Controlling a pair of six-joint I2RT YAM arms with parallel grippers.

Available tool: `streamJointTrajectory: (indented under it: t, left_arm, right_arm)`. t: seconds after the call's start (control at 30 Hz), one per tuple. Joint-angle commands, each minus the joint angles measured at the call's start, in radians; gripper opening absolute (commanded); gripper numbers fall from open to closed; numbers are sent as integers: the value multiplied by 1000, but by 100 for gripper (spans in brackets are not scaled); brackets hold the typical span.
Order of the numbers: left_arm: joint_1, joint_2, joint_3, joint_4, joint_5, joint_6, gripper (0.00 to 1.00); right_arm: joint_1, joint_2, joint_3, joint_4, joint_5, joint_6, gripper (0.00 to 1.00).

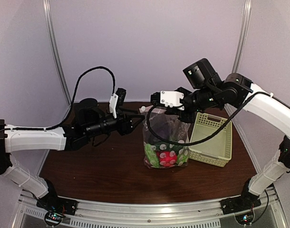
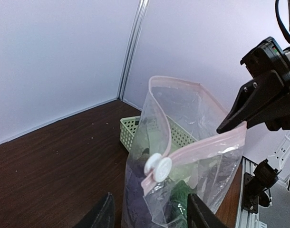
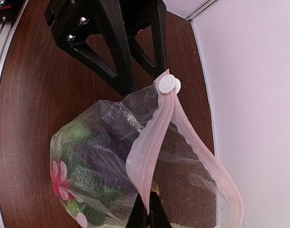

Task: Place the food in the zip-top bag and seal the zipper
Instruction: Pass from the right arm to the left

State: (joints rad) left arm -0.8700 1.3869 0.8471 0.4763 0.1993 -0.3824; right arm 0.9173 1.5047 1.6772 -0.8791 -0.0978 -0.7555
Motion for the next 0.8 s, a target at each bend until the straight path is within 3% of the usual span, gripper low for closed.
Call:
streamJointTrajectory:
  t: [0.0, 0.3, 0.5, 0.7, 0.77]
  left_arm:
    - [47, 42, 20, 109, 118, -41, 52]
    - [74, 143, 40, 239, 320, -33, 49]
    - [74, 185, 77, 271, 385, -44, 37]
    - [77, 193, 90, 254, 374, -38, 8]
    - [78, 190, 92, 223, 351, -33, 3]
  right_arm:
    - [-6, -25, 9, -1, -21, 1, 0]
    - [-6, -20, 5, -6, -28, -2, 0]
    - [-6, -18, 0, -5, -18, -5, 0]
    - [-6, -18, -9, -1, -5, -10, 0]
    - [-6, -18, -10, -1, 1, -13, 0]
